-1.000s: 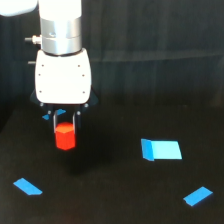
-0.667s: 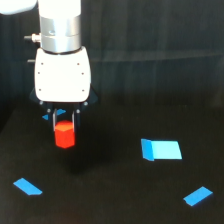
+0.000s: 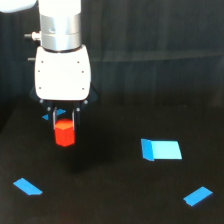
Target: Pick up the red object from the table
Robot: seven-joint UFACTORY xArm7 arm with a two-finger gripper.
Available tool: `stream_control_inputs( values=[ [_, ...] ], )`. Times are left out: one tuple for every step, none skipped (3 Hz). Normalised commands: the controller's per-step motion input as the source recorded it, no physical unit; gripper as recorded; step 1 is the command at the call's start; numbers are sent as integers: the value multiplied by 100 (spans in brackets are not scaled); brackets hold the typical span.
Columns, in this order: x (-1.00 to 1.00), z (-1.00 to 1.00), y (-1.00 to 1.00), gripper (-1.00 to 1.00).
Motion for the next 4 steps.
stream_control_inputs(
  values=[
    [-6, 9, 9, -100],
    [5, -2, 7, -100],
    [3, 2, 13, -100],
    [5, -9, 7, -96]
  ],
)
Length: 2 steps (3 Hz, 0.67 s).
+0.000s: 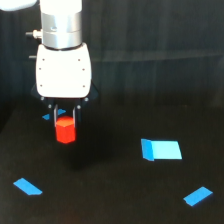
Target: Pick up the red object from the table
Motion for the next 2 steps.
stream_control_inputs(
  values=[
    [2, 0, 19, -92],
    [-3, -7, 8, -95]
  ],
)
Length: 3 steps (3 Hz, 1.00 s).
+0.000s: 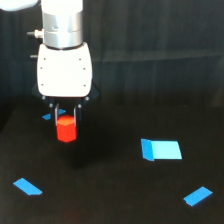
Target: Pick up the red object from the table
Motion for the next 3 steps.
stream_control_inputs(
  values=[
    [2, 0, -8, -100],
    [-4, 0, 3, -100],
    [-3, -4, 0, -100]
  ],
)
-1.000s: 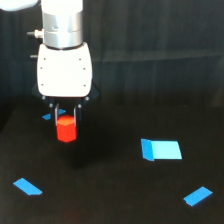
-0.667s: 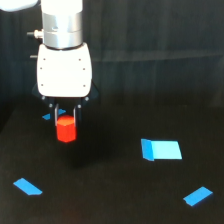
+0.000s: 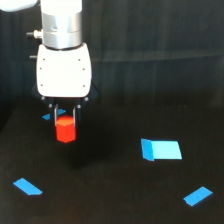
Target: Pick up the red object from the table
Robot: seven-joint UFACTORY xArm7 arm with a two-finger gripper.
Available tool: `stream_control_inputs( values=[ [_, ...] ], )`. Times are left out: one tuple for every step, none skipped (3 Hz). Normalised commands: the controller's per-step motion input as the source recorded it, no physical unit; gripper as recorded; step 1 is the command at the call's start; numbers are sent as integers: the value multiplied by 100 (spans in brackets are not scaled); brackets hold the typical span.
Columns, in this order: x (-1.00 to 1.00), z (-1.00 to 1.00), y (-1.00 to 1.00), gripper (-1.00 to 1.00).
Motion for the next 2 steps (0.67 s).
stream_control_inputs(
  values=[
    [-9, -3, 6, -100],
    [0, 6, 9, -100]
  ],
)
